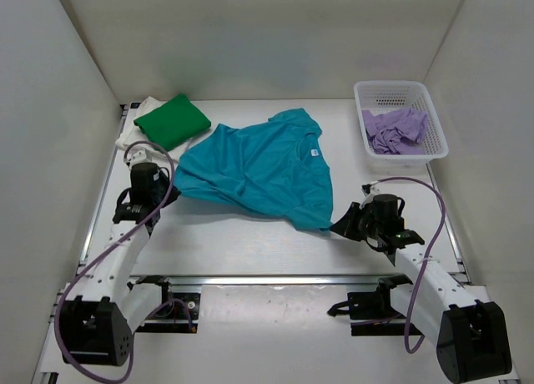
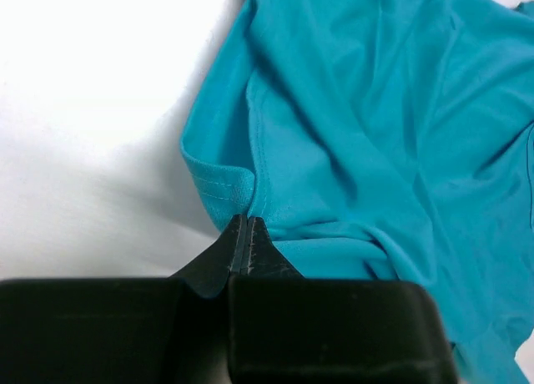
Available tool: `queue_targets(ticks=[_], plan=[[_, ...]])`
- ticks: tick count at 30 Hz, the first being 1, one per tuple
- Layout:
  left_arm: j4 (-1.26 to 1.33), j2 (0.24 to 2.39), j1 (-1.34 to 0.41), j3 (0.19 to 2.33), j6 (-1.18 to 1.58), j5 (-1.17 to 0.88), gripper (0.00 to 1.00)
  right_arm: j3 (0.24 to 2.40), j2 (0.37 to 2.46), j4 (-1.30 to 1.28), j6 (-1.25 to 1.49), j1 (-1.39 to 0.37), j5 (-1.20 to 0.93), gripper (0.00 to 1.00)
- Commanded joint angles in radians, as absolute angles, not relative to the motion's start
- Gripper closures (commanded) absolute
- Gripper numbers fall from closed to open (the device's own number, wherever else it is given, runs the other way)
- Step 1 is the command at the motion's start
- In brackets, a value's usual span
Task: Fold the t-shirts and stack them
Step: Flatten out the tshirt
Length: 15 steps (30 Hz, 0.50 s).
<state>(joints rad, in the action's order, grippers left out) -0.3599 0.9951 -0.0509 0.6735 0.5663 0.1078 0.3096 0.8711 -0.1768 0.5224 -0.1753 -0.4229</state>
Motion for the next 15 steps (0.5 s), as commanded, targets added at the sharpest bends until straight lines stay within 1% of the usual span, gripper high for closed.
queue_targets(ticks=[1, 3, 5, 6, 8, 9, 10, 12, 15], plan=[[-0.452, 0.933, -0.02, 0.617, 0.526, 0.071, 0.98, 0.342, 0.833, -0.196, 0.506, -0.166, -0.408, 1.0], [-0.511, 0.914, -0.029, 0.603, 0.506, 0.045, 0.94, 0.342, 0.825, -0.215, 0.499, -0.163, -0.414, 1.0], [-0.552, 0.896, -0.028, 0.574, 0.503, 0.035, 0.87, 0.345, 0.81, -0.242, 0.506, -0.155, -0.419, 1.0], [-0.575, 0.878, -0.026, 0.555, 0.514, 0.019, 0.8, 0.344, 0.802, -0.253, 0.499, -0.153, -0.42, 1.0], [-0.597, 0.847, -0.063, 0.561, 0.538, 0.052, 0.67, 0.35, 0.798, -0.273, 0.502, -0.156, -0.419, 0.99], [-0.594, 0.824, -0.074, 0.569, 0.551, 0.046, 0.52, 0.348, 0.801, -0.281, 0.499, -0.163, -0.411, 1.0], [-0.588, 0.822, -0.068, 0.568, 0.555, 0.035, 0.45, 0.357, 0.798, -0.296, 0.503, -0.17, -0.404, 1.0], [-0.578, 0.802, -0.019, 0.58, 0.56, 0.008, 0.43, 0.376, 0.781, -0.313, 0.503, -0.166, -0.405, 1.0], [-0.551, 0.842, -0.035, 0.563, 0.555, 0.005, 0.4, 0.412, 0.749, -0.347, 0.483, -0.126, -0.436, 1.0]])
